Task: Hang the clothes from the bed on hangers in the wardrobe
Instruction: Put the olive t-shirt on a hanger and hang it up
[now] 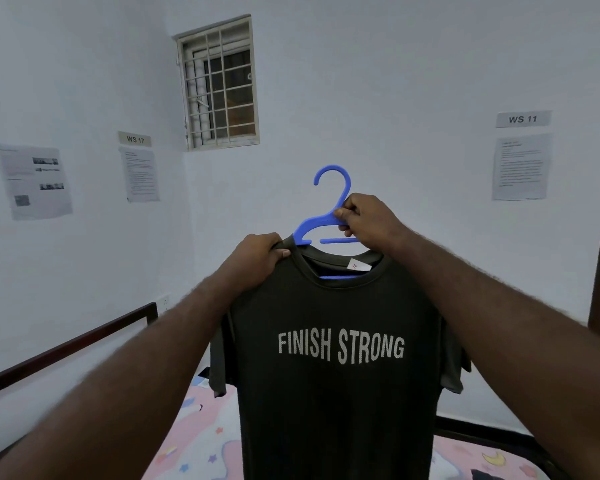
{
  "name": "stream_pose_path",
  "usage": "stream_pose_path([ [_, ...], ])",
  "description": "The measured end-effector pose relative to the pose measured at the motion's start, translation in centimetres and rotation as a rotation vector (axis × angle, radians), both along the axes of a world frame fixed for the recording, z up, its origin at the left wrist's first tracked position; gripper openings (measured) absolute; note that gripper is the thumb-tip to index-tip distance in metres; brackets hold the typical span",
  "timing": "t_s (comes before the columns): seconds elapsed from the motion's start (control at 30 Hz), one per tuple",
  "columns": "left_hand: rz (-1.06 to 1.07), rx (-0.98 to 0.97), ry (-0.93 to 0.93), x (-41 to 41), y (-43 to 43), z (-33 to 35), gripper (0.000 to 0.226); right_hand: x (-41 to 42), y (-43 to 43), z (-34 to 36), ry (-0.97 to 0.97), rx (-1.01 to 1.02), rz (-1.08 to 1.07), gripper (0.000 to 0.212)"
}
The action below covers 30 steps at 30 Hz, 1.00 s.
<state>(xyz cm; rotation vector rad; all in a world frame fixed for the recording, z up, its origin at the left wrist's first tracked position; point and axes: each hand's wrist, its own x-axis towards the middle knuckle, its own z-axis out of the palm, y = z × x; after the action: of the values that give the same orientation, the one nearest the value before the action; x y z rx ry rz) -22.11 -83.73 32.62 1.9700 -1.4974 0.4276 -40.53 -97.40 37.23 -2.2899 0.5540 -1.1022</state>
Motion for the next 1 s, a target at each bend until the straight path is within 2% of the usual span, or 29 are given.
stream_pose_path([
  [0.23,0.034,-0.106,-0.012,-0.4,0.0,0.2,0.021,-0.3,-0.1,0.3,-0.016,-0.026,0.004,0.016],
  [0.3,0.042,-0.111,-0.003,-0.3,0.1,0.2,0.022,-0.9,-0.9,-0.1,0.083,-0.097,-0.028,0.023],
  [0.4,0.055,-0.119,0.025,0.3,0.6,-0.1,0.022,-2.2,-2.5,-1.5,0.346,-0.133,-0.107,0.044],
  [0.43,0.059,-0.119,0.035,0.5,0.8,-0.3,0.022,-2.4,-3.1,-2.0,0.419,-0.147,-0.138,0.044],
  [0.5,0.065,-0.113,0.046,0.7,0.9,-0.5,0.021,-2.7,-4.0,-2.8,0.496,-0.204,-0.179,0.024],
  [0.53,0.068,-0.109,0.047,0.8,0.9,-0.7,0.02,-2.8,-4.2,-2.9,0.5,-0.226,-0.185,0.016],
  [0.67,0.078,-0.115,0.054,1.1,1.0,-0.6,0.019,-2.9,-4.2,-2.3,0.426,-0.28,-0.175,0.013],
  [0.77,0.078,-0.114,0.052,1.5,1.2,-0.2,0.018,-2.9,-4.1,-1.6,0.387,-0.226,-0.132,0.013],
  [0.9,0.072,-0.106,0.046,2.0,1.8,-0.1,0.018,-3.9,-4.0,-0.9,0.523,-0.147,-0.088,0.02],
  [1.0,0.054,-0.081,0.037,2.0,2.1,-0.5,0.019,-3.8,-4.2,-1.5,0.441,-0.141,-0.104,0.016],
])
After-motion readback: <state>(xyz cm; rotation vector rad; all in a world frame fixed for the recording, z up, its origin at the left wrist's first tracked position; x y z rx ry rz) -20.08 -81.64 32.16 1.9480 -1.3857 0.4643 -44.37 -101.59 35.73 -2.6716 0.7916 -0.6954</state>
